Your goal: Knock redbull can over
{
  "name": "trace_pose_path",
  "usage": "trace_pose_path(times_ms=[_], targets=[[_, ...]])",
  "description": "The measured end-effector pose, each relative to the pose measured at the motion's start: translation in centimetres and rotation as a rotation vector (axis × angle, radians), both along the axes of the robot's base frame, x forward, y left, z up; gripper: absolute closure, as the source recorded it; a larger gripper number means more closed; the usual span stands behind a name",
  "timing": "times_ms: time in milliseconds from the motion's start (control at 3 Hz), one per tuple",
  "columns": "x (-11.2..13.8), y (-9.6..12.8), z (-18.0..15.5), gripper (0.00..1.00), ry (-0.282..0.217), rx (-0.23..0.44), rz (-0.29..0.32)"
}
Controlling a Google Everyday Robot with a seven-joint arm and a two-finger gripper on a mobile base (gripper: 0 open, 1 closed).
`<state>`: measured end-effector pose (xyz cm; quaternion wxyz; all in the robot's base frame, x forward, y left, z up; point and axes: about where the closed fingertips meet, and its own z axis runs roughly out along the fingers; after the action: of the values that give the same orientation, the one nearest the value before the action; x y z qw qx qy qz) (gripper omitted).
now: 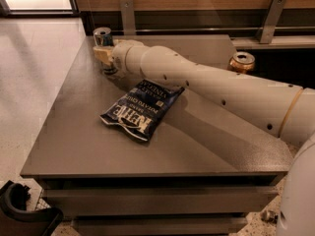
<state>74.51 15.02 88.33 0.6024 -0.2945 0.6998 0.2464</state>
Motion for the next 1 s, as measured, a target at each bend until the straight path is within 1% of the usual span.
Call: trace_pose_path(times_ms=[333, 1000], targets=[[-0.2, 0.1, 0.2, 1.0, 0.01, -0.032, 0.025], [-0.7, -1.2, 1.3, 1.0, 0.069, -0.201, 0.128]])
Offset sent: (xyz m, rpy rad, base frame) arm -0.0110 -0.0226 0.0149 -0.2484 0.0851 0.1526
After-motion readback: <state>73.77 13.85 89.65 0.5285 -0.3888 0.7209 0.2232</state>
